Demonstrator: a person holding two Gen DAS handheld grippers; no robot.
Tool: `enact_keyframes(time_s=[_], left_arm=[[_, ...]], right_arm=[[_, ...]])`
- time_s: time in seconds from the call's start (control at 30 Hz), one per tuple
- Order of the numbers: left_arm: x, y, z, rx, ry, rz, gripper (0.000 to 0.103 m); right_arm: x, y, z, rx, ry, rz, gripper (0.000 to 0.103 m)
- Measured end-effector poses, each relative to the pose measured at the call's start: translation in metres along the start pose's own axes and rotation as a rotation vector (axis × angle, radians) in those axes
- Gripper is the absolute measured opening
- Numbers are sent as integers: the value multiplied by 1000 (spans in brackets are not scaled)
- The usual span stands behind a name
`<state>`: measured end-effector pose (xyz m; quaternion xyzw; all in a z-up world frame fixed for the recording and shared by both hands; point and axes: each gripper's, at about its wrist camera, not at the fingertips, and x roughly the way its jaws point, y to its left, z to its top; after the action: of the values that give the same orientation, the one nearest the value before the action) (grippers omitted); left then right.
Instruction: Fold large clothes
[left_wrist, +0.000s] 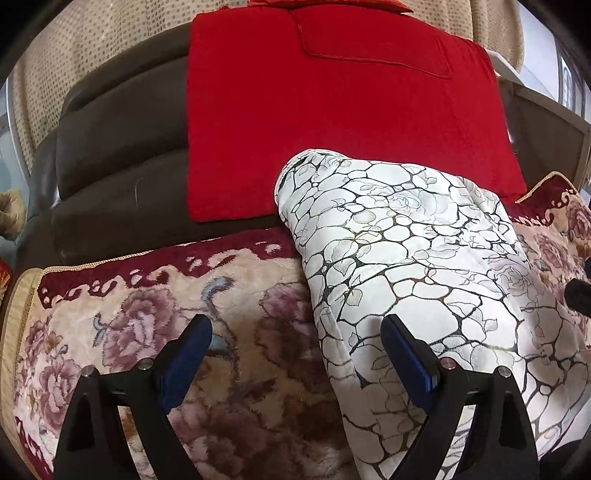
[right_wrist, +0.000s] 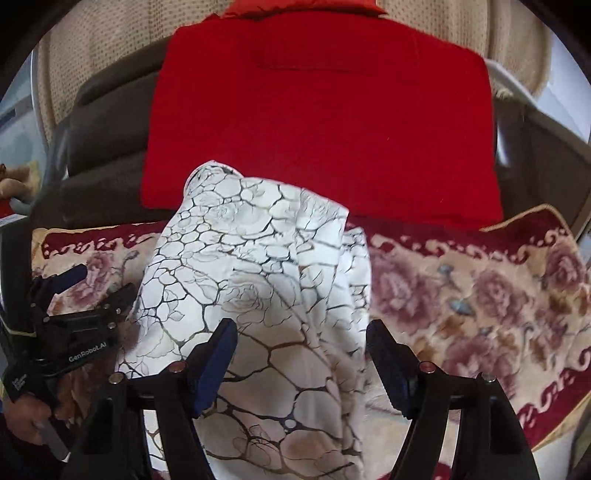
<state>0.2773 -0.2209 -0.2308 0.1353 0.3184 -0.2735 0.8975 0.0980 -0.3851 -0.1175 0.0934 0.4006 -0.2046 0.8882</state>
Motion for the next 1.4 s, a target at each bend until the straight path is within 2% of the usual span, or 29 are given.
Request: enact_keyframes(time_s=[1.4], left_arm=[[6,-4,7,-6,-9,-7,93]], right_arm=[[-18,-2,11,-87,-100,-151,76]])
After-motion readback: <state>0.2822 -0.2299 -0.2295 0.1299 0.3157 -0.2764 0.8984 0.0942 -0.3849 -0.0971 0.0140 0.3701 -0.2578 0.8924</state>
